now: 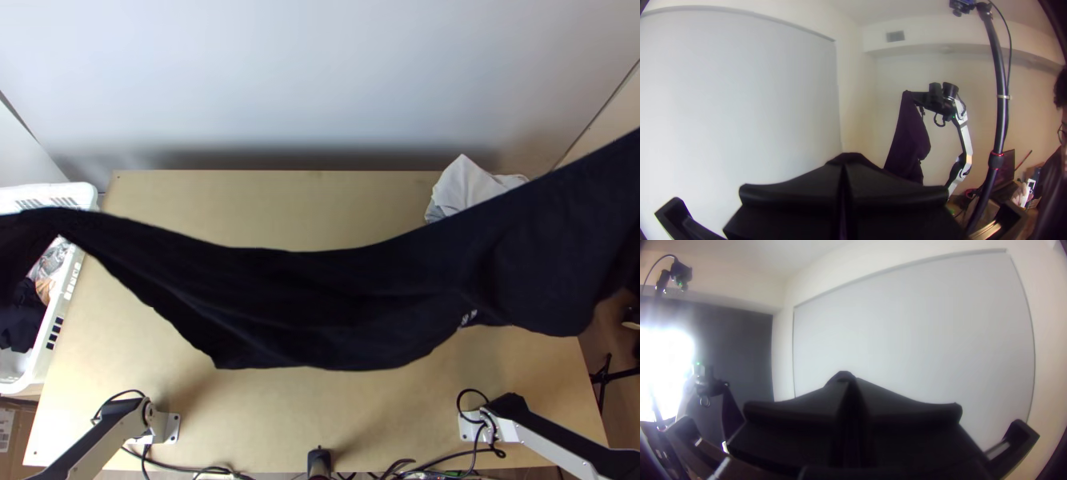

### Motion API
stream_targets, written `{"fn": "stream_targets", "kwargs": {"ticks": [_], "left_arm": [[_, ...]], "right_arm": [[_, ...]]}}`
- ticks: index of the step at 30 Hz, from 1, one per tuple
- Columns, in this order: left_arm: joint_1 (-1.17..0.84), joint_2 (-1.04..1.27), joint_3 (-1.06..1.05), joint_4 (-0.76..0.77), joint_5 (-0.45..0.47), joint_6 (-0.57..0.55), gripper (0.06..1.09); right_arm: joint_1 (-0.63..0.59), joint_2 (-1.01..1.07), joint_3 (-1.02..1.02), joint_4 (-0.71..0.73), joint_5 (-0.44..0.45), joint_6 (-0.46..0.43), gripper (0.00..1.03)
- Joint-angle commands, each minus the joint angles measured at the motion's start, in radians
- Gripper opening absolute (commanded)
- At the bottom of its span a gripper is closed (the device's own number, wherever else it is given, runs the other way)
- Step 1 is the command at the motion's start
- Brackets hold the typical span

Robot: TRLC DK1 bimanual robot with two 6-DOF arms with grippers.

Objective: Fold the t-shirt

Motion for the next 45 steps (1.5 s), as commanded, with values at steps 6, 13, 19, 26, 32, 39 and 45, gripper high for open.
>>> {"fn": "stream_targets", "kwargs": {"ticks": [6, 13, 19, 26, 32, 39, 45], "left_arm": [[-0.059, -0.111, -0.115, -0.051, 0.08, -0.004, 0.09], [-0.088, -0.125, -0.156, -0.1, 0.082, -0.006, 0.09], [-0.1, -0.168, -0.361, -0.095, 0.163, -0.003, 0.09], [-0.185, -0.186, -0.607, -0.097, 0.097, 0.069, 0.09], [-0.307, -0.181, -0.735, -0.065, -0.052, 0.151, 0.09], [-0.336, -0.128, -0.799, -0.02, -0.088, 0.207, 0.09], [-0.284, -0.077, -0.798, 0.01, -0.087, 0.244, 0.09]], "right_arm": [[0.032, -0.08, -0.019, -0.15, -0.034, 0.041, 0.03], [0.034, -0.109, -0.079, -0.242, -0.089, 0.063, 0.03], [0.032, -0.153, -0.251, -0.245, -0.171, 0.12, 0.03], [0.06, -0.233, -0.547, -0.15, -0.198, 0.117, 0.03], [0.089, -0.248, -0.713, -0.07, -0.195, 0.097, 0.03], [0.069, -0.231, -0.837, 0.023, -0.192, 0.043, 0.03], [0.012, -0.205, -0.883, 0.095, -0.194, 0.023, 0.03]]}}
